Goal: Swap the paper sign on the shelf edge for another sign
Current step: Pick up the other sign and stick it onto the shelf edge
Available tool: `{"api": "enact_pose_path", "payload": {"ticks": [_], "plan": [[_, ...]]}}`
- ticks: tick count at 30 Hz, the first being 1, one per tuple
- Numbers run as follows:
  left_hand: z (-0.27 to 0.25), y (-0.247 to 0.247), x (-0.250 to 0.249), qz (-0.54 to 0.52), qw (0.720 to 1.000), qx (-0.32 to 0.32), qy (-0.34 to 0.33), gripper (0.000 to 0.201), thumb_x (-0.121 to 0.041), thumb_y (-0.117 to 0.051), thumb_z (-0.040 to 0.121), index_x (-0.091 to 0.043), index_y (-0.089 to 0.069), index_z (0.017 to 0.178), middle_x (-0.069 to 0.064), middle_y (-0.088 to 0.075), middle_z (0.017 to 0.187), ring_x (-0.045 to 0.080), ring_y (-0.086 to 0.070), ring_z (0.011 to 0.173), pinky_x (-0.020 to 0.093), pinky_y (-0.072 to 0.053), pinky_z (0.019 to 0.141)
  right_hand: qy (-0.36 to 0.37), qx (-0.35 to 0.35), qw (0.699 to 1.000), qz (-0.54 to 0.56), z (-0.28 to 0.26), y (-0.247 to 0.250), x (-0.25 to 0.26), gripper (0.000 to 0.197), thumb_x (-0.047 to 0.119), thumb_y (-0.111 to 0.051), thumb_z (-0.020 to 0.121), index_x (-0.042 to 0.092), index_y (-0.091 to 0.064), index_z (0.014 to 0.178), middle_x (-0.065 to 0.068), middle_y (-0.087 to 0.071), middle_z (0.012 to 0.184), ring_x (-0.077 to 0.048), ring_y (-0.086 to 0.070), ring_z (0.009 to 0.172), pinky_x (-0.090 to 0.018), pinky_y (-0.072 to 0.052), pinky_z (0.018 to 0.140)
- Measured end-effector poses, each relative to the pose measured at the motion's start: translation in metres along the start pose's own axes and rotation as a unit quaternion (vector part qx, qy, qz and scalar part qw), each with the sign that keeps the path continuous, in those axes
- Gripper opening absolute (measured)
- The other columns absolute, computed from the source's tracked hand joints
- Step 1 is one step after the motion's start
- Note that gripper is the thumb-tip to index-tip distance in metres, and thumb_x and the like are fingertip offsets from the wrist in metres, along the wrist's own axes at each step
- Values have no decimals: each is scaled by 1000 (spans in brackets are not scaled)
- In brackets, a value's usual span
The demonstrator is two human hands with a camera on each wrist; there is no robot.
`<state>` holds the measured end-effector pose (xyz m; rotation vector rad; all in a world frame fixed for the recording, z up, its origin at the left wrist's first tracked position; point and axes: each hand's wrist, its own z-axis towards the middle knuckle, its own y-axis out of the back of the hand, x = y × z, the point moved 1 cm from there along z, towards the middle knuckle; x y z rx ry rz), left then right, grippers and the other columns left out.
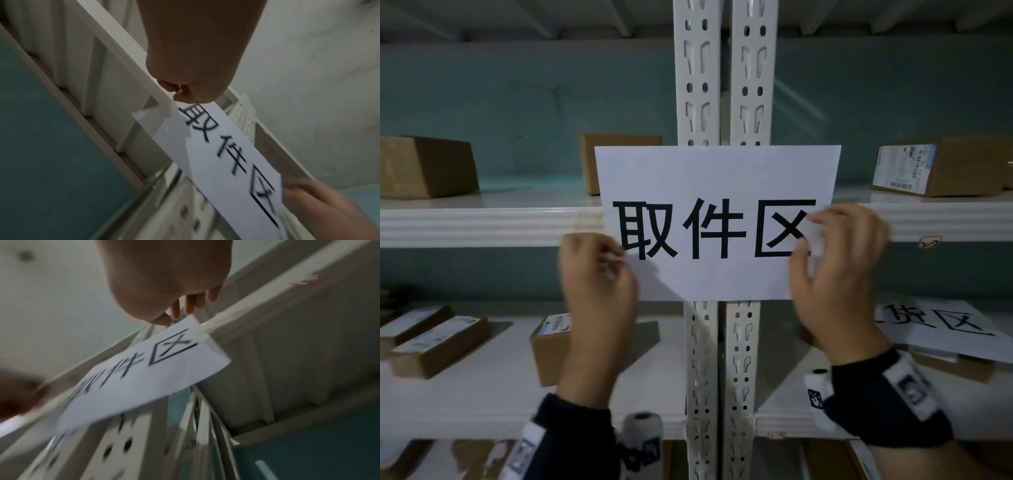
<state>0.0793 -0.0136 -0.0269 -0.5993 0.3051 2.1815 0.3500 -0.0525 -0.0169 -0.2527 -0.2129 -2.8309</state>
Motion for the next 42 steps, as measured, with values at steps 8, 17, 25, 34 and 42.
{"api": "enact_pose_path", "payload": {"ticks": [8,17,25,34,42], "plan": [[-31,-53,-26,75,926,275,-248,62,-22,-37,109,-16,-19,168,-1,-10,178,16,-1,165,49,-12,133,141,199,968,-67,-16,-57,49,67,34,-30,110,12,-3,167,-10,2,177,-25,4,163,-49,-3,132],[22,5,54,257,947,153,-118,68,-43,-18,110,-16,5,169,3,11,178,19,11,164,45,-1,133,-56,127,982,-132,-10,-21,-54,80,50,-28,107,8,10,164,-16,12,175,-30,12,162,-47,6,130],[12,1,58,221,961,144,-82,74,-42,-27,110,-14,8,168,6,15,177,22,14,164,46,0,133,-54,121,985,-113,-14,-20,-47,80,48,-31,108,8,10,164,-15,13,175,-29,13,162,-45,9,130],[9,12,47,166,967,178,-71,72,-46,-25,111,-23,13,168,-6,23,176,14,21,162,48,2,131,-79,158,983,-57,-10,-7,-37,78,53,-24,108,14,12,165,-6,21,174,-22,21,160,-44,11,130],[1,31,24,145,974,163,-66,64,-27,-41,110,-14,-19,168,2,-2,179,17,3,165,43,-9,132,-55,155,985,-58,-27,6,1,76,45,-33,107,9,-1,166,-15,8,176,-27,11,162,-43,3,131]]}}
